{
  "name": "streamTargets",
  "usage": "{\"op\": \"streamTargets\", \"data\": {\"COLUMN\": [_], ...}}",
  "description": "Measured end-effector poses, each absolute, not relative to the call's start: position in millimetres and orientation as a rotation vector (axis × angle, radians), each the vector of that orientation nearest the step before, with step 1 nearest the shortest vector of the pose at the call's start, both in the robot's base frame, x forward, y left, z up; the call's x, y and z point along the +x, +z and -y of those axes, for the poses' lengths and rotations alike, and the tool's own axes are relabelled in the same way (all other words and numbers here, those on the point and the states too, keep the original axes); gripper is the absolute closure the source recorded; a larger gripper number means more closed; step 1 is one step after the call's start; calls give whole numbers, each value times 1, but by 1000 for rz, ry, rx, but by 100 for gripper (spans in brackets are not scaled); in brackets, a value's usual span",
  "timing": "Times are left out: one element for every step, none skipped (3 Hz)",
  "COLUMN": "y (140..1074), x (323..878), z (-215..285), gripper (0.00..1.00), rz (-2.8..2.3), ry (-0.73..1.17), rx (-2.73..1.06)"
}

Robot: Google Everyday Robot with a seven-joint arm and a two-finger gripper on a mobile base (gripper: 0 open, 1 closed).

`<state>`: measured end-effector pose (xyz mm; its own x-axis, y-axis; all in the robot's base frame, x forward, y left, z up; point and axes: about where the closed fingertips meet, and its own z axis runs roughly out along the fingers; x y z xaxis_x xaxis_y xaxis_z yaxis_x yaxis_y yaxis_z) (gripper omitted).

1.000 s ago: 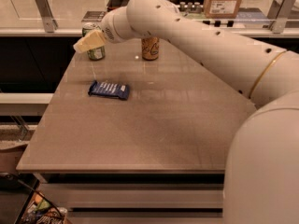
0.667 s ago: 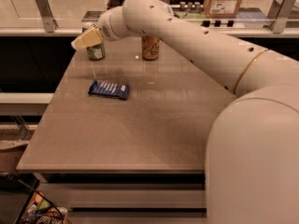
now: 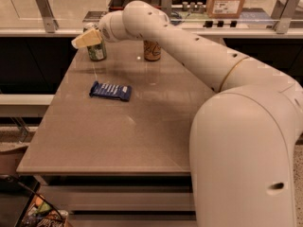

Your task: Pick green can

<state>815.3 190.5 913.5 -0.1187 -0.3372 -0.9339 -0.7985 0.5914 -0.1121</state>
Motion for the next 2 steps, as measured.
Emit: {"op": "streamTargets", "data": {"y": [906, 905], "x": [822, 822], "z": [-195, -197], "gripper": [18, 41], "rz": [-1700, -1701], "ry": [532, 534], "rx": [-929, -932]}}
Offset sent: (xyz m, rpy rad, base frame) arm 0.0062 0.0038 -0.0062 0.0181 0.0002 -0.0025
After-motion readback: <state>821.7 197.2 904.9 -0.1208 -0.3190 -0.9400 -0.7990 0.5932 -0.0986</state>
